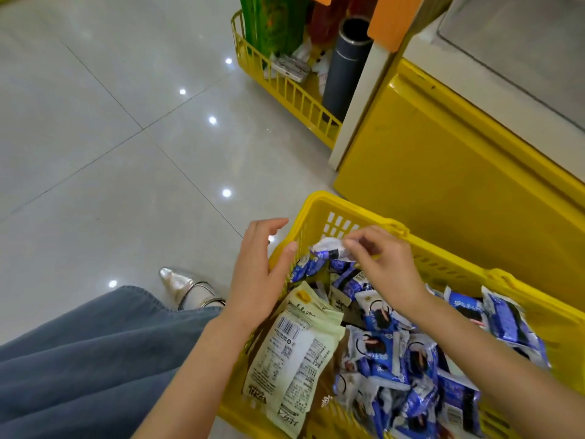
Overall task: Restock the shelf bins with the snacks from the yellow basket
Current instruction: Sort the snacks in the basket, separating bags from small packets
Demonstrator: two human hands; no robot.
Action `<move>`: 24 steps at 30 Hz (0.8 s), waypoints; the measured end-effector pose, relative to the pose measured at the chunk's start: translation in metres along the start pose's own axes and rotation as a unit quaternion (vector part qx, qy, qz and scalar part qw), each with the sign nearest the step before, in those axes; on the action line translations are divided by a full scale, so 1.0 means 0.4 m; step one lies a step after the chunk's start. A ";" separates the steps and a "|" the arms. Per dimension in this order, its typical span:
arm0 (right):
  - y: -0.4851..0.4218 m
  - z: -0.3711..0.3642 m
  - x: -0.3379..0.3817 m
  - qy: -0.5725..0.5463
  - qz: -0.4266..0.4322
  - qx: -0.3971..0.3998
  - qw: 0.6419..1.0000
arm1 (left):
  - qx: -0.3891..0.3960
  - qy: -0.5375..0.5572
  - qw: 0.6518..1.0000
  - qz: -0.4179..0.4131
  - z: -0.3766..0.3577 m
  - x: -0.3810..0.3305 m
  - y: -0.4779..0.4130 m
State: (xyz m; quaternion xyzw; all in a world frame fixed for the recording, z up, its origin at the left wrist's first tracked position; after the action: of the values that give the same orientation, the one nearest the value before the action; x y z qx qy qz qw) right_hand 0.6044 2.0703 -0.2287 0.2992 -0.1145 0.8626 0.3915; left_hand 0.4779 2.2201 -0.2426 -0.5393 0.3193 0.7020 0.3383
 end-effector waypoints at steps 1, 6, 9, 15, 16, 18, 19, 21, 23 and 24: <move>-0.006 0.012 0.026 -0.073 -0.011 0.001 0.997 | 0.025 0.047 0.999 0.009 -0.007 -0.017 -0.002; -0.049 -0.002 0.092 -0.287 -0.043 0.066 0.955 | 0.056 0.173 0.982 0.047 -0.017 -0.045 -0.007; -0.067 -0.059 0.030 -0.206 -0.063 0.082 0.973 | -0.014 0.186 0.980 0.063 0.013 -0.031 -0.018; -0.062 -0.262 -0.154 0.019 -0.120 0.234 0.965 | -0.061 0.196 0.976 0.075 0.051 -0.001 -0.057; -0.064 -0.284 -0.168 0.038 -0.105 0.242 0.964 | -0.062 0.194 0.976 0.074 0.051 0.002 -0.060; -0.070 -0.319 -0.189 0.080 -0.077 0.251 0.962 | -0.064 0.198 0.975 0.072 0.051 0.005 -0.065; -0.074 -0.331 -0.196 0.101 -0.066 0.250 0.961 | -0.066 0.202 0.974 0.075 0.050 0.006 -0.067; -0.081 -0.346 -0.209 0.136 -0.056 0.241 0.959 | -0.066 0.205 0.974 0.076 0.048 0.005 -0.073; -0.085 -0.352 -0.220 0.159 -0.053 0.239 0.956 | -0.065 0.212 0.972 0.076 0.044 0.005 -0.077; -0.087 -0.352 -0.222 0.169 -0.052 0.243 0.954 | -0.064 0.219 0.971 0.078 0.043 0.005 -0.079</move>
State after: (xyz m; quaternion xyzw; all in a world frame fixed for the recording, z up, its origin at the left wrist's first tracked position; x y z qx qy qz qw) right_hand 0.6159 2.1003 -0.3957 0.2413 0.1824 0.8806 0.3648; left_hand 0.4941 2.2520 -0.2434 -0.6736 0.3810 0.6103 0.1692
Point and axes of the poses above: each hand's wrist, its own y-axis away from the middle knuckle, its own z-axis out of the back of the hand, x = y × z, the point moved 3 cm from there along -y, towards the middle knuckle, and after that the axes turned 13 degrees about y, right-handed, at the moved point
